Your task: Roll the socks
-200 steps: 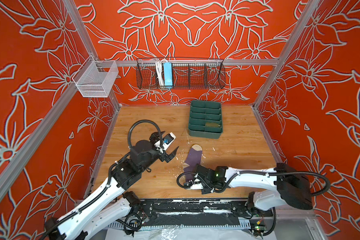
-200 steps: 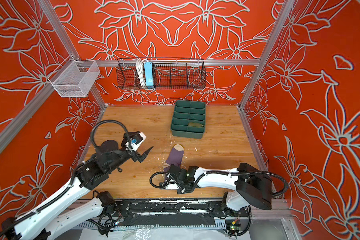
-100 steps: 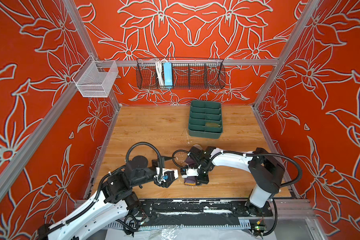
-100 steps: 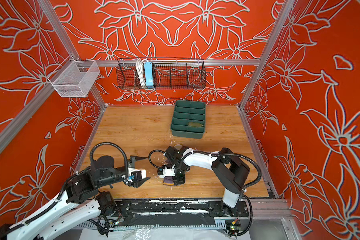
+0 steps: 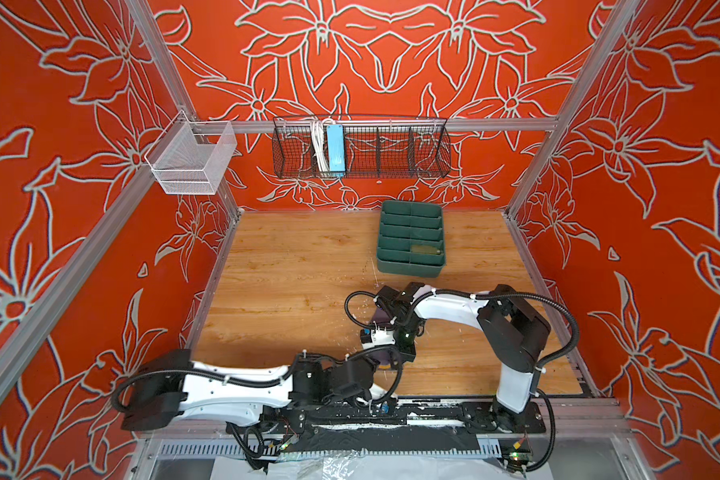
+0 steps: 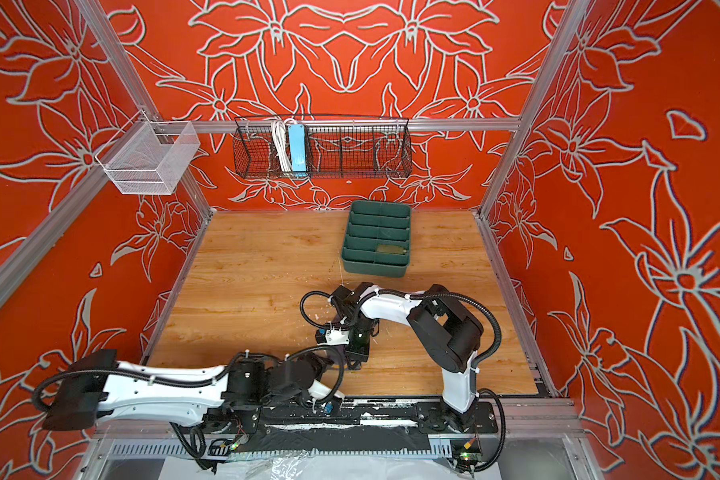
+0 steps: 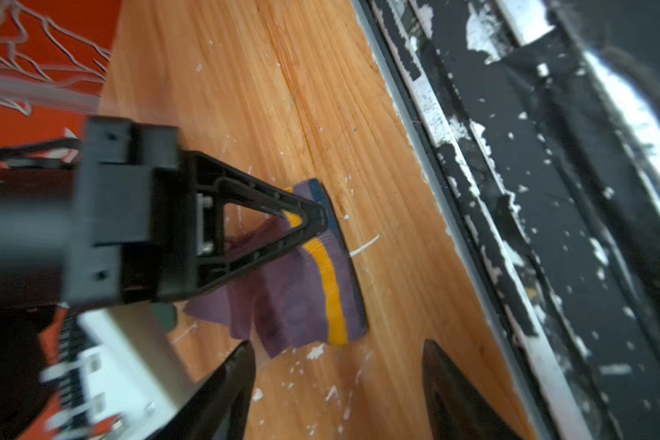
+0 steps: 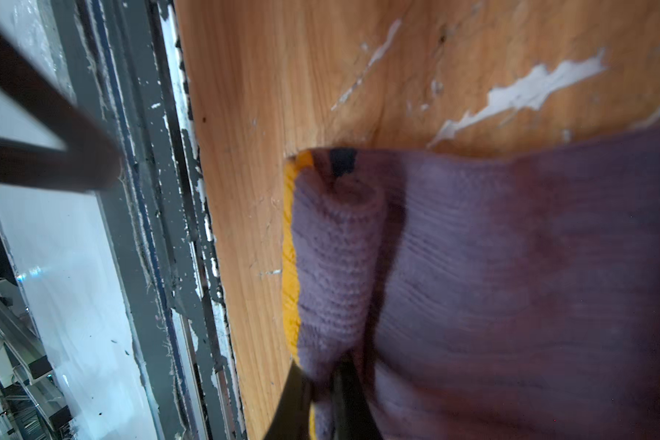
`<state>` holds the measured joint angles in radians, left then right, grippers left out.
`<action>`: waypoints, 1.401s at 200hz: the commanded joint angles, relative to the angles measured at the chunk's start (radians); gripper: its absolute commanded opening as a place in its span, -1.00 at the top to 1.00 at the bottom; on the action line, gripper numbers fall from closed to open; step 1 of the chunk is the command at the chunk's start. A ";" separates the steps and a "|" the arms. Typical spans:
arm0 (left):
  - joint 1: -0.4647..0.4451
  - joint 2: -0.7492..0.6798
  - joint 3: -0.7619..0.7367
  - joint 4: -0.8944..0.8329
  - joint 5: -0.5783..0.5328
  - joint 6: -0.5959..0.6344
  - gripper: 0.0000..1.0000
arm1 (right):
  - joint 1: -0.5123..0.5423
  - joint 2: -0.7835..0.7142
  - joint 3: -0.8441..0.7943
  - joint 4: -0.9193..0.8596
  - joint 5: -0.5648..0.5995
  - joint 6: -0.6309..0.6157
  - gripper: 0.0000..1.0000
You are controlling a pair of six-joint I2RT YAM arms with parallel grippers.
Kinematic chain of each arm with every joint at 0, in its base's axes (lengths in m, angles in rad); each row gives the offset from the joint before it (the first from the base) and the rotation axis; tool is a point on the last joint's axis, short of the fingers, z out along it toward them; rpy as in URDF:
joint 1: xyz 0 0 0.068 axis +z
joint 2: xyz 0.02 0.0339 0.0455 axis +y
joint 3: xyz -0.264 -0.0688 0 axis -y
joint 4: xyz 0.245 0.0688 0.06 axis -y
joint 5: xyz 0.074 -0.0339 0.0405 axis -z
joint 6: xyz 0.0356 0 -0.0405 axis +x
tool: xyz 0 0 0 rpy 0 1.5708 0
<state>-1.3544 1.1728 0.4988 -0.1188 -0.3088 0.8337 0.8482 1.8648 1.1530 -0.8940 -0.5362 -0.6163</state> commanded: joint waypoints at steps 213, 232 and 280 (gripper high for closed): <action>0.123 0.337 0.194 -0.132 0.162 -0.237 1.00 | -0.113 -0.593 -0.388 0.458 0.520 0.218 -0.37; 0.152 0.378 0.252 -0.218 0.238 -0.213 1.00 | -0.165 -0.737 -0.426 0.551 0.707 0.297 -0.44; 0.297 0.520 0.479 -0.529 0.546 -0.189 1.00 | -0.193 -1.182 -0.565 0.788 0.954 0.153 -0.46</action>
<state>-1.1118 1.6188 0.9062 -0.3923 -0.0154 0.6151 0.6537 0.8494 0.6468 -0.2615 0.3080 -0.3790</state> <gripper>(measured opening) 0.056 0.734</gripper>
